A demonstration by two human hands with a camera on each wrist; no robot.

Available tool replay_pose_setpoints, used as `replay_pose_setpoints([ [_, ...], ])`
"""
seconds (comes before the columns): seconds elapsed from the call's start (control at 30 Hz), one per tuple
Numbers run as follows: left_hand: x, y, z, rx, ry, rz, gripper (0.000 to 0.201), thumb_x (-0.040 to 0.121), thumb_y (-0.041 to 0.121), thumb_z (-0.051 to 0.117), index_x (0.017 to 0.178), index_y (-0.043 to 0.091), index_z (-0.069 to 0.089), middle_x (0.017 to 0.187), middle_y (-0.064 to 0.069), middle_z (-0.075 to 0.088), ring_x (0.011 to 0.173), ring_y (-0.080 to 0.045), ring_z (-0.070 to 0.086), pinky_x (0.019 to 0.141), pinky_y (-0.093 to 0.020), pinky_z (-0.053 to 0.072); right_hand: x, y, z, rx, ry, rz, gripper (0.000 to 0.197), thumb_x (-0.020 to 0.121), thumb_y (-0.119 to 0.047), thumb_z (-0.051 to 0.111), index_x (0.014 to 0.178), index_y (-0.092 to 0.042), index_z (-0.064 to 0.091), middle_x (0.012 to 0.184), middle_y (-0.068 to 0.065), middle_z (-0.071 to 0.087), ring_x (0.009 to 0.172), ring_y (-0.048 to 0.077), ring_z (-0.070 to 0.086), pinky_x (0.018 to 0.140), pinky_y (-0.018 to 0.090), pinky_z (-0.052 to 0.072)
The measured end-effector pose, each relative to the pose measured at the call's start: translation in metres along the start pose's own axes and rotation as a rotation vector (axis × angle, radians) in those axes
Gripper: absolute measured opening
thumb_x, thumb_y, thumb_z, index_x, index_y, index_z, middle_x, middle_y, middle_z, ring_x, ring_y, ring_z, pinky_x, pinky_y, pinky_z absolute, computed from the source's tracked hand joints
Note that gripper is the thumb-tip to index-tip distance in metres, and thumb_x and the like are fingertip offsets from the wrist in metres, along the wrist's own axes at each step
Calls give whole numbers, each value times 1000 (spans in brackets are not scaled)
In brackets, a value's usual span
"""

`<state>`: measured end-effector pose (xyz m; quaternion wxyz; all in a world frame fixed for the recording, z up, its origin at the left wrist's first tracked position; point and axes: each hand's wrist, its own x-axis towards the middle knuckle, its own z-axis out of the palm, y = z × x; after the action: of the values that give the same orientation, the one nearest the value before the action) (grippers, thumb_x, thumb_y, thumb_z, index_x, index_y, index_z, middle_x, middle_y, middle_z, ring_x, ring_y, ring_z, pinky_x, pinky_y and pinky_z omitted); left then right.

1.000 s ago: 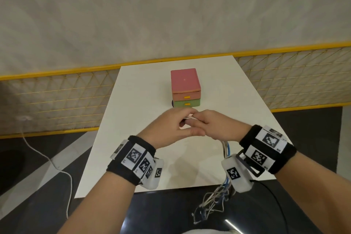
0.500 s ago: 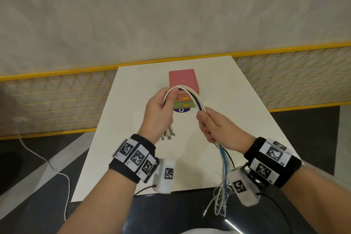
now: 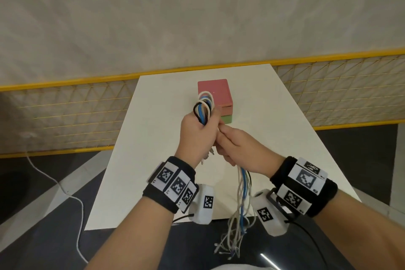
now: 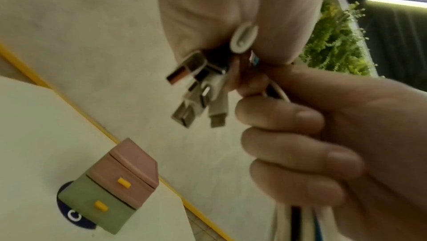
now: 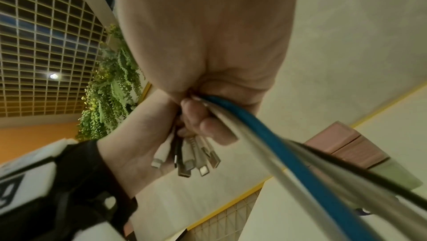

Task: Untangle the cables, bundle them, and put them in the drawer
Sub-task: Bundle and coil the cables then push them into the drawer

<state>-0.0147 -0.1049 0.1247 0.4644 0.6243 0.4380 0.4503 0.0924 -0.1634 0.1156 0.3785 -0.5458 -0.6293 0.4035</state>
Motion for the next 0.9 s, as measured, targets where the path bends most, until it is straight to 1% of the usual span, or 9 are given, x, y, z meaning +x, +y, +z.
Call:
replay_pose_setpoints([
  [0.17, 8, 10, -6, -149, 239, -42, 42, 98, 36, 54, 61, 16, 47, 50, 3, 50, 46, -11, 54, 47, -25, 44, 0, 5, -7, 107, -89, -64, 25, 101, -24, 38, 91, -3, 47, 58, -14, 44, 51, 12, 42, 53, 28, 42],
  [0.23, 20, 16, -19, -347, 346, -111, 43, 100, 39, 50, 63, 16, 47, 53, 6, 61, 68, -12, 71, 61, -28, 52, -9, 20, 0, 98, -171, -38, 20, 101, -26, 40, 90, -12, 47, 63, -13, 46, 57, 11, 48, 59, 32, 47],
  [0.3, 24, 21, -30, -502, 316, -125, 41, 102, 38, 45, 69, 14, 44, 57, 7, 68, 88, -18, 75, 73, -31, 58, -15, 37, 5, -22, -222, -11, 17, 101, -27, 38, 91, -15, 45, 71, -10, 52, 66, 13, 58, 69, 37, 51],
  [0.37, 21, 23, -35, -543, 258, -115, 39, 103, 39, 42, 73, 14, 43, 61, 6, 71, 84, -20, 76, 63, -29, 59, -15, 52, 3, -198, -287, 47, 14, 100, -28, 41, 102, -15, 46, 89, -6, 62, 88, 14, 64, 84, 34, 51],
  [0.5, 18, 20, -32, -448, 146, 11, 35, 104, 35, 39, 77, 17, 50, 58, 4, 62, 71, -28, 73, 64, -36, 60, -6, 48, -3, -217, -252, 102, 86, 78, -46, 71, 147, -26, 23, 146, -10, 41, 135, 2, 35, 115, 26, 29],
  [0.57, 15, 21, -22, -451, 76, 47, 33, 104, 34, 41, 77, 17, 50, 50, 6, 43, 55, -20, 59, 69, -43, 60, 7, 32, 4, 17, -154, 57, 88, 76, -33, 78, 146, -24, 26, 141, -8, 48, 130, 3, 44, 110, 23, 34],
  [0.63, 11, 26, -15, -501, 45, 65, 31, 104, 32, 43, 77, 17, 49, 49, 7, 32, 46, -11, 38, 55, -36, 53, 18, 21, 19, 154, -140, 29, 45, 86, -16, 69, 125, -20, 47, 104, 3, 68, 96, 14, 66, 87, 23, 52],
  [0.7, 14, 31, -19, -503, 63, 108, 31, 104, 32, 43, 77, 17, 49, 49, 8, 28, 43, -9, 29, 44, -27, 39, 16, 22, 33, 89, -134, 23, 12, 96, -15, 52, 104, -22, 58, 70, 7, 55, 60, 14, 56, 60, 19, 48],
  [0.9, 24, 22, -72, -246, 164, 169, 28, 99, 34, 54, 74, 22, 58, 45, 9, 32, 38, -11, 27, 39, -21, 27, -6, 52, 15, 41, -137, 132, 24, 91, -29, 61, 74, -12, 57, 63, 1, 43, 54, 12, 50, 57, 29, 53],
])
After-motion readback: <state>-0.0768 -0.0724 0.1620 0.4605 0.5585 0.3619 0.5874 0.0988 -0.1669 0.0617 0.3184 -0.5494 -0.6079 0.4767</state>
